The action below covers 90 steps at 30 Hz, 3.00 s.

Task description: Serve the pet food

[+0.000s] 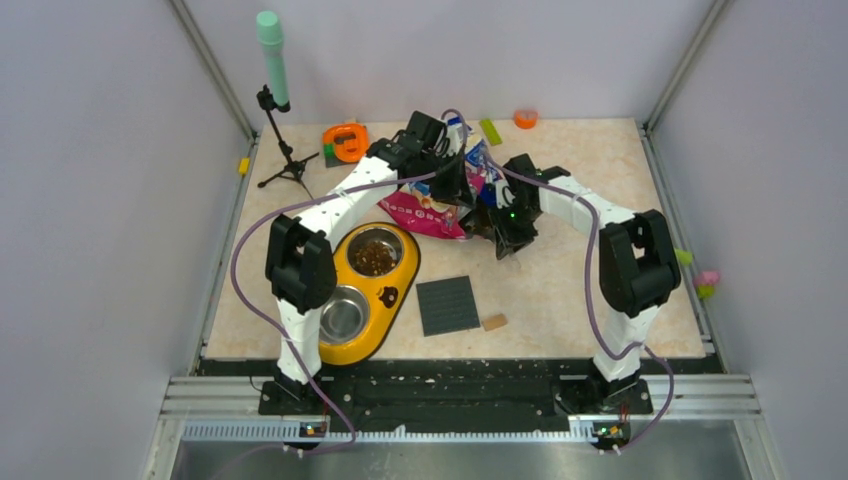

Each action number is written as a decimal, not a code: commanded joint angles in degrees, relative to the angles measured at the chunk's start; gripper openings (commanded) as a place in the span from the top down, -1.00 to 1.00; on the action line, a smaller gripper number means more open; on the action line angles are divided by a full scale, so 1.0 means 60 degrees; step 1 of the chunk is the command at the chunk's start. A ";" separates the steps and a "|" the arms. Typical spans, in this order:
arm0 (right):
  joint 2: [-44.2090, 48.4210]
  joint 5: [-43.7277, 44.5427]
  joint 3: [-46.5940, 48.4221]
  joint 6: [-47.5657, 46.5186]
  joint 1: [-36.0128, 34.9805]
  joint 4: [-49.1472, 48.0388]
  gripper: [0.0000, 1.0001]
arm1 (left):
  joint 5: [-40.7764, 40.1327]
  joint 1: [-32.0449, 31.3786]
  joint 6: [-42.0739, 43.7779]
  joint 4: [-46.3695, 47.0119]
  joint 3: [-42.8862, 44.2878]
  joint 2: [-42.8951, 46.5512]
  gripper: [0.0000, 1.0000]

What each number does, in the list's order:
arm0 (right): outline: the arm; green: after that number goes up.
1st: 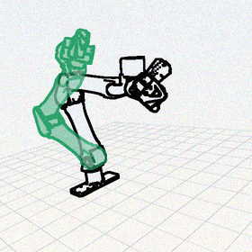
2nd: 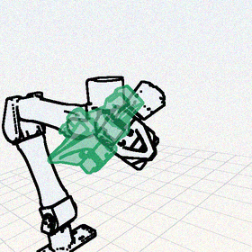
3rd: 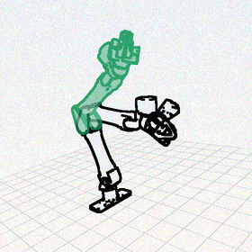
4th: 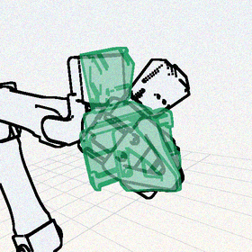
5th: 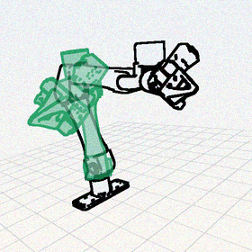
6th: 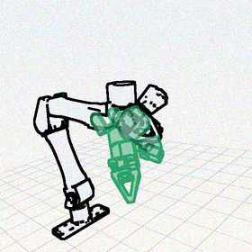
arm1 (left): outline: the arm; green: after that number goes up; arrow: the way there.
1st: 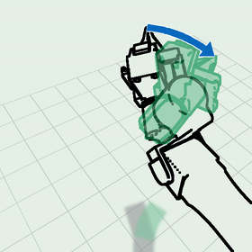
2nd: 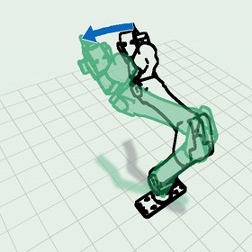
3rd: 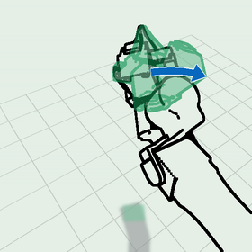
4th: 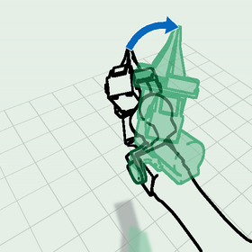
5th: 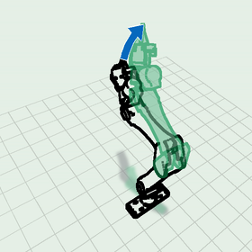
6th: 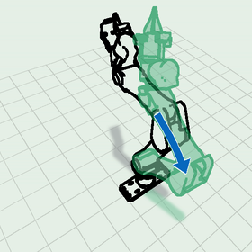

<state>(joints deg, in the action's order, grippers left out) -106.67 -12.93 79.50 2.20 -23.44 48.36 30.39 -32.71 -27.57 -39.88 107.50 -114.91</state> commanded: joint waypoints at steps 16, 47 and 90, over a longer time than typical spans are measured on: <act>0.1234 -0.0008 0.0358 0.0322 -0.0308 0.2687 1.00 | -0.0057 -0.0233 0.0899 0.0467 0.0063 0.1298 1.00; 0.0357 -0.0209 0.0011 0.1389 -0.0210 0.0715 1.00 | 0.0794 -0.0966 0.0087 0.2529 -0.3410 0.1703 1.00; 0.4461 0.0740 -0.5037 0.0848 -0.0213 -0.5031 -0.25 | 0.0515 -0.0094 0.0365 0.0867 -0.0142 0.0175 1.00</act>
<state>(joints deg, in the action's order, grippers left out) -86.26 -8.21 53.08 6.24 -24.80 25.71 33.69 -34.37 -25.63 -37.85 103.42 -113.93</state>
